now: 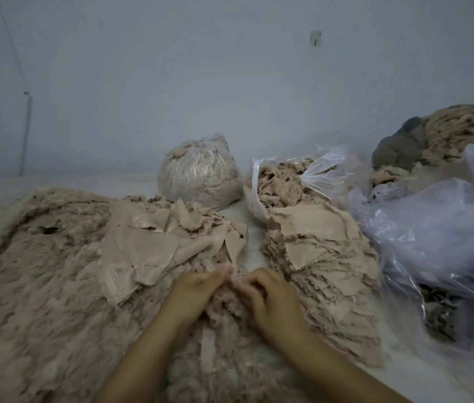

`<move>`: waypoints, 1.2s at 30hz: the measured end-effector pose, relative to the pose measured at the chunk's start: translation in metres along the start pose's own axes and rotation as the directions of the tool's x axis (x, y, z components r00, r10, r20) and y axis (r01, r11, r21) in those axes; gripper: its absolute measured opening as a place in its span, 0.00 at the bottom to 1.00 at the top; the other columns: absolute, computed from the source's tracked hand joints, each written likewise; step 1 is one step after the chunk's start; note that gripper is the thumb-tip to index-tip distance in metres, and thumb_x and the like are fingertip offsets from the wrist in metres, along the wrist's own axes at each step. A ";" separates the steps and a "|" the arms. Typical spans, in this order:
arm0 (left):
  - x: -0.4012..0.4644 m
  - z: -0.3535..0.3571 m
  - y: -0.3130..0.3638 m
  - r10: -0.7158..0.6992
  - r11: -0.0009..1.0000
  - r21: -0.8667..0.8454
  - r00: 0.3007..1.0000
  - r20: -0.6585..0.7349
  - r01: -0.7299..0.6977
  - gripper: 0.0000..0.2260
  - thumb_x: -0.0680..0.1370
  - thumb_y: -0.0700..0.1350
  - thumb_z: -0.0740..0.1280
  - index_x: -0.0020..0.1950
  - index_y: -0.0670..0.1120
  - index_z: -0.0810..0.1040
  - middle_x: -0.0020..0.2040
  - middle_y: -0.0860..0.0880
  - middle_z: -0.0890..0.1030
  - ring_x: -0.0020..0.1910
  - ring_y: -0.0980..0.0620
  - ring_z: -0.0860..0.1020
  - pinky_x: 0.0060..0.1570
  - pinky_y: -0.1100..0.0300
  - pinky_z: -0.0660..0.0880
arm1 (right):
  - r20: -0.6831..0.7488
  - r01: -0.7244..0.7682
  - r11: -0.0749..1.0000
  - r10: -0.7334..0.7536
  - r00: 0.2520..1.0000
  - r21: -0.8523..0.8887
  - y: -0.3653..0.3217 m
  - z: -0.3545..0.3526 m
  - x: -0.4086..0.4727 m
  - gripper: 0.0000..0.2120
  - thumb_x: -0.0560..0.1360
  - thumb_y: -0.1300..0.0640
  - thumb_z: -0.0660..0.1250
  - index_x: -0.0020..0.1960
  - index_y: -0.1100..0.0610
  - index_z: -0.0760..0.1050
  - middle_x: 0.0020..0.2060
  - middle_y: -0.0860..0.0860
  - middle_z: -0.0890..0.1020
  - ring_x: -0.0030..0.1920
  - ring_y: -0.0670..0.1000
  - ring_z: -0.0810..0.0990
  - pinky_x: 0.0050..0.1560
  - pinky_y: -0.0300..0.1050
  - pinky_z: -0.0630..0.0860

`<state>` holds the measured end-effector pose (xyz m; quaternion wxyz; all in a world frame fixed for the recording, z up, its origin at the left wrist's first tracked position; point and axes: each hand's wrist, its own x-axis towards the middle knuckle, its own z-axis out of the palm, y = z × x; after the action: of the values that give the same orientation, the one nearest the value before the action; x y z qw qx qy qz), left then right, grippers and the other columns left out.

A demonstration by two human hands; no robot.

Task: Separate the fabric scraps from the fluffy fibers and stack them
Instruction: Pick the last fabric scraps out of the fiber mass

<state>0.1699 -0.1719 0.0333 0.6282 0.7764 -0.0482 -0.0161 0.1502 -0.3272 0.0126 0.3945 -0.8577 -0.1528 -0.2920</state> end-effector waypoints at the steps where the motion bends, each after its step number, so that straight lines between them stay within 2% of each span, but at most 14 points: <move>1: -0.001 0.001 0.004 -0.085 0.986 -0.139 0.995 0.057 0.092 0.22 0.71 0.60 0.67 0.34 0.41 0.83 0.33 0.42 0.81 0.29 0.47 0.77 0.31 0.60 0.74 | 0.020 0.103 0.995 -0.103 0.994 0.018 -0.005 0.001 -0.005 0.05 0.75 0.62 0.67 0.43 0.57 0.81 0.39 0.50 0.80 0.42 0.44 0.75 0.45 0.24 0.65; 4: -0.004 0.009 0.007 -0.185 0.879 -0.415 0.971 0.154 0.234 0.11 0.74 0.47 0.69 0.39 0.40 0.83 0.37 0.41 0.82 0.34 0.48 0.80 0.31 0.61 0.77 | 0.128 0.301 0.948 -0.314 0.941 0.105 -0.013 0.005 -0.022 0.09 0.78 0.57 0.64 0.43 0.58 0.80 0.40 0.52 0.80 0.44 0.47 0.74 0.50 0.29 0.67; 7: -0.002 0.010 0.002 -0.243 0.877 -0.416 0.969 0.050 0.241 0.06 0.77 0.39 0.65 0.46 0.38 0.79 0.40 0.41 0.81 0.39 0.48 0.78 0.37 0.58 0.76 | 0.149 0.346 0.925 -0.369 0.917 0.159 -0.013 0.004 -0.028 0.08 0.78 0.59 0.65 0.45 0.60 0.81 0.41 0.52 0.81 0.44 0.48 0.75 0.49 0.36 0.72; 10: -0.004 0.008 0.001 -0.251 0.868 -0.413 0.961 0.113 0.275 0.07 0.77 0.42 0.68 0.46 0.38 0.77 0.36 0.43 0.79 0.34 0.50 0.76 0.34 0.59 0.74 | 0.109 0.394 0.902 -0.416 0.903 0.177 -0.013 0.002 -0.030 0.08 0.78 0.59 0.64 0.45 0.59 0.81 0.41 0.53 0.81 0.45 0.49 0.76 0.48 0.39 0.73; 12: -0.006 0.011 0.002 -0.175 0.923 -0.330 0.980 0.093 0.197 0.07 0.75 0.39 0.70 0.50 0.38 0.77 0.39 0.43 0.79 0.35 0.49 0.77 0.33 0.60 0.75 | 0.106 0.392 0.901 -0.415 0.903 0.187 -0.014 0.003 -0.031 0.09 0.79 0.58 0.63 0.45 0.60 0.81 0.41 0.54 0.81 0.45 0.49 0.75 0.50 0.35 0.71; 14: -0.006 0.014 0.002 -0.124 0.920 -0.376 0.992 -0.007 0.112 0.08 0.75 0.34 0.68 0.53 0.39 0.77 0.42 0.41 0.80 0.39 0.48 0.78 0.37 0.60 0.77 | 0.157 0.365 0.900 -0.406 0.900 0.237 -0.015 0.001 -0.030 0.12 0.80 0.56 0.62 0.45 0.60 0.80 0.41 0.54 0.80 0.44 0.49 0.74 0.51 0.33 0.69; 17: -0.004 0.015 0.003 -0.194 0.804 -0.583 0.978 -0.073 0.116 0.07 0.75 0.31 0.65 0.51 0.37 0.76 0.44 0.40 0.81 0.42 0.46 0.79 0.45 0.55 0.76 | 0.220 0.376 0.901 -0.420 0.881 0.215 -0.012 -0.003 -0.029 0.12 0.79 0.55 0.63 0.44 0.60 0.81 0.40 0.52 0.81 0.44 0.48 0.75 0.51 0.35 0.69; 19: -0.002 0.015 0.001 -0.201 0.772 -0.623 0.978 -0.056 0.123 0.05 0.76 0.31 0.64 0.51 0.35 0.75 0.44 0.38 0.80 0.41 0.45 0.79 0.45 0.54 0.76 | 0.220 0.260 0.943 -0.304 0.927 0.207 -0.010 -0.005 -0.031 0.13 0.77 0.49 0.63 0.43 0.57 0.79 0.40 0.47 0.80 0.44 0.45 0.75 0.49 0.37 0.70; 22: -0.002 0.017 0.001 -0.172 0.774 -0.622 0.985 -0.022 0.121 0.03 0.76 0.33 0.65 0.49 0.35 0.73 0.41 0.38 0.80 0.37 0.45 0.80 0.37 0.55 0.79 | 0.148 -0.205 0.912 0.162 0.976 0.356 -0.016 -0.006 -0.029 0.23 0.72 0.34 0.61 0.42 0.55 0.73 0.34 0.44 0.74 0.35 0.42 0.71 0.38 0.37 0.68; 24: -0.002 0.018 0.001 -0.147 0.742 -0.655 0.988 0.051 0.144 0.04 0.75 0.33 0.65 0.50 0.35 0.74 0.38 0.39 0.81 0.35 0.47 0.81 0.34 0.57 0.80 | 0.196 -0.460 0.777 0.417 0.888 0.430 -0.014 -0.001 -0.025 0.26 0.72 0.30 0.59 0.43 0.55 0.71 0.32 0.44 0.73 0.31 0.40 0.71 0.34 0.35 0.67; 27: -0.004 0.019 0.000 -0.103 0.758 -0.635 0.988 0.112 0.150 0.05 0.74 0.31 0.65 0.49 0.35 0.74 0.36 0.40 0.82 0.33 0.48 0.82 0.31 0.59 0.79 | 0.340 -0.646 0.585 0.554 0.760 0.490 -0.010 0.005 -0.022 0.21 0.72 0.39 0.67 0.42 0.58 0.72 0.33 0.49 0.75 0.33 0.46 0.73 0.34 0.39 0.68; 30: -0.004 0.020 -0.001 -0.103 0.787 -0.603 0.992 0.076 0.128 0.07 0.75 0.30 0.64 0.52 0.36 0.74 0.41 0.38 0.83 0.36 0.45 0.83 0.33 0.57 0.80 | 0.241 -0.526 0.640 0.482 0.843 0.560 -0.009 0.001 -0.022 0.16 0.74 0.52 0.70 0.35 0.59 0.69 0.29 0.54 0.68 0.31 0.51 0.66 0.32 0.43 0.63; 32: -0.003 0.021 -0.001 -0.133 0.792 -0.603 0.991 -0.014 0.098 0.06 0.76 0.30 0.63 0.52 0.37 0.75 0.43 0.38 0.83 0.38 0.46 0.82 0.34 0.57 0.81 | 0.197 -0.411 0.721 0.366 0.910 0.559 -0.012 -0.001 -0.023 0.14 0.75 0.59 0.70 0.33 0.57 0.69 0.27 0.49 0.69 0.31 0.48 0.66 0.32 0.40 0.64; 36: 0.004 0.008 -0.001 -0.221 0.690 -0.718 0.972 -0.086 0.093 0.07 0.78 0.30 0.59 0.44 0.38 0.73 0.30 0.46 0.81 0.27 0.54 0.80 0.27 0.63 0.78 | 0.224 -0.223 0.883 0.139 0.965 0.412 -0.018 0.001 -0.029 0.14 0.74 0.59 0.70 0.33 0.57 0.68 0.30 0.46 0.69 0.33 0.43 0.67 0.36 0.38 0.64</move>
<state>0.1736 -0.1801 0.0310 0.8761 0.4748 0.0807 -0.0228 0.1186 -0.3156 0.0046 0.5850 -0.7824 -0.1692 -0.1300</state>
